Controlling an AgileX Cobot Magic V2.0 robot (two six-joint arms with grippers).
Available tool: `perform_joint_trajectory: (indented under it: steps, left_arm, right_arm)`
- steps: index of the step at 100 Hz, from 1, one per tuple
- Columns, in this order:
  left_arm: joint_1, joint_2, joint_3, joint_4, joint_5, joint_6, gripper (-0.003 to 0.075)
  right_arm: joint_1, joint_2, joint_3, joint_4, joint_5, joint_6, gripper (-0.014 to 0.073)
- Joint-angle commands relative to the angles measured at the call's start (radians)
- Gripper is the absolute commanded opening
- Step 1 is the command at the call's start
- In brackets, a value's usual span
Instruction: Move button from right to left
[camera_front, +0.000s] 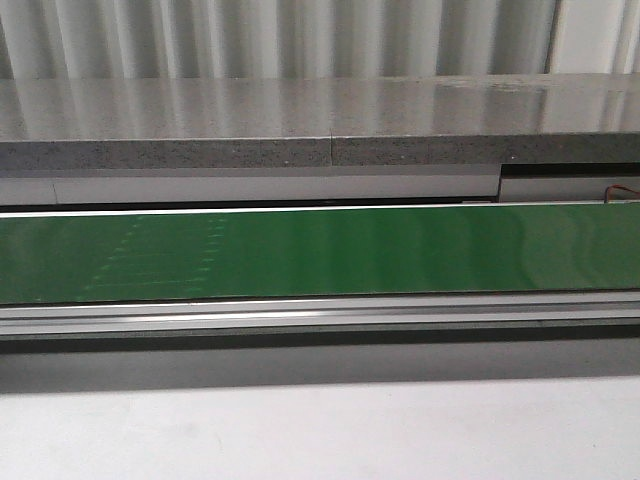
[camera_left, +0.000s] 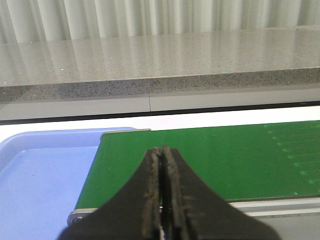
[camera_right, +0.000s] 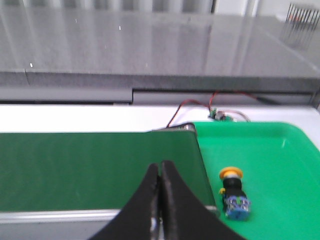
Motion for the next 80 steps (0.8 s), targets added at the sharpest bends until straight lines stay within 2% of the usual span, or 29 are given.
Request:
perform_joint_trajectory:
  steps: [1,20,80]
  left_arm:
    - [0.002,-0.031,0.038,-0.007,-0.077,-0.008,-0.002]
    - [0.002,-0.031,0.038,-0.007,-0.077,-0.008,-0.002]
    - [0.002,-0.031,0.038,-0.007,-0.077,-0.008,-0.002]
  right_arm:
    - [0.003,0.1,-0.096,-0.008,0.01,-0.003,-0.0066]
    - [0.003,0.273,-0.197,0.001,0.018,-0.003,-0.0066]
    - [0.003,0.657,-0.435,-0.008,0.206,-0.004,-0.0066]
